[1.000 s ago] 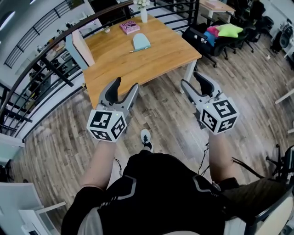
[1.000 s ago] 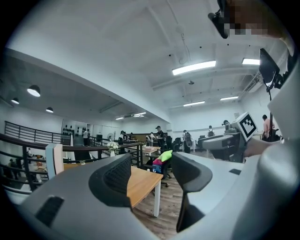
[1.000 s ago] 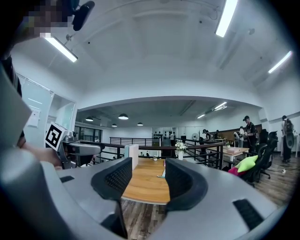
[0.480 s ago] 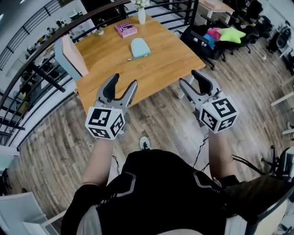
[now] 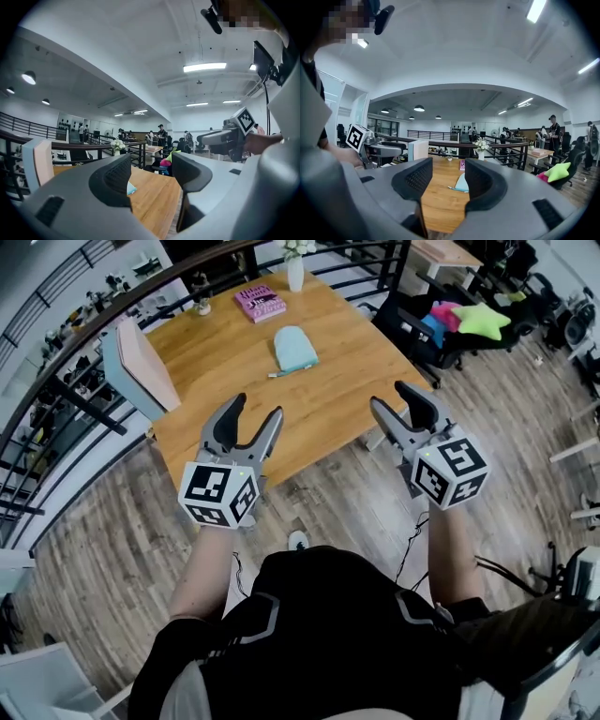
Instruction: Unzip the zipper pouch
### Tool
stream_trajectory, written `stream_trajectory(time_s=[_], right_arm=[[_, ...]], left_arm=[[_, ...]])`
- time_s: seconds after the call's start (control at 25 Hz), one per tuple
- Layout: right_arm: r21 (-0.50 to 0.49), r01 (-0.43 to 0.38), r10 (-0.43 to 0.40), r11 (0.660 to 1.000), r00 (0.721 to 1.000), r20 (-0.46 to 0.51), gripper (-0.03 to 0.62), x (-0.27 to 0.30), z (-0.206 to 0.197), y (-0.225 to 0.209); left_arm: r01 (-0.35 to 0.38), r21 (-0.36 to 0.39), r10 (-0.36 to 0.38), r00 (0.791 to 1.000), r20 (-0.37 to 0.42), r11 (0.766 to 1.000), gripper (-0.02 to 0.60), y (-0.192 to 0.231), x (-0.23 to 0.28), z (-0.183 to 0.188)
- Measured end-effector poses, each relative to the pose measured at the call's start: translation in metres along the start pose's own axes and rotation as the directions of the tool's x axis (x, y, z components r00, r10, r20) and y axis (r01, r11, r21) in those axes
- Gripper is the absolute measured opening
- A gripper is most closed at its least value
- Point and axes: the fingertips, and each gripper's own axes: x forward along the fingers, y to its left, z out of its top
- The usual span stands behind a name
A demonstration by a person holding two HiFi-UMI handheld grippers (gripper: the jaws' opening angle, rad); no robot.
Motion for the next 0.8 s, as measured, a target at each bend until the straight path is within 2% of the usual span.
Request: stream_trajectory(time_s=[0.24, 0.44, 0.6, 0.8], right_arm=[[-0.021, -0.011, 0.011, 1.000, 1.000, -0.017, 0.224, 0.052, 0.007, -0.003], [-0.030, -0.043, 0.042, 0.999, 0.999, -0.020, 0.222, 0.079, 0.007, -0.011], [-0.016, -0.089, 0.089, 0.996, 0.996, 0.000, 0.221, 0.108, 0.006, -0.031], [-0.006, -0.187, 0.187, 0.982, 0.982, 0.022, 0.216, 0.153, 0.010, -0.067]], left_arm=[[0.013, 0.003, -0.013, 1.000, 0.003, 1.000, 0.287, 0.044, 0.022, -0.005], [-0.019, -0.006, 0.019, 1.000, 0.011, 1.000, 0.285, 0.065, 0.034, -0.004], [-0.075, -0.014, 0.075, 0.997, -0.003, 0.997, 0.286, 0.081, 0.054, -0.010], [-0.154, -0.020, 0.154, 0.988, -0.023, 0.988, 0.285, 0.097, 0.089, -0.007]])
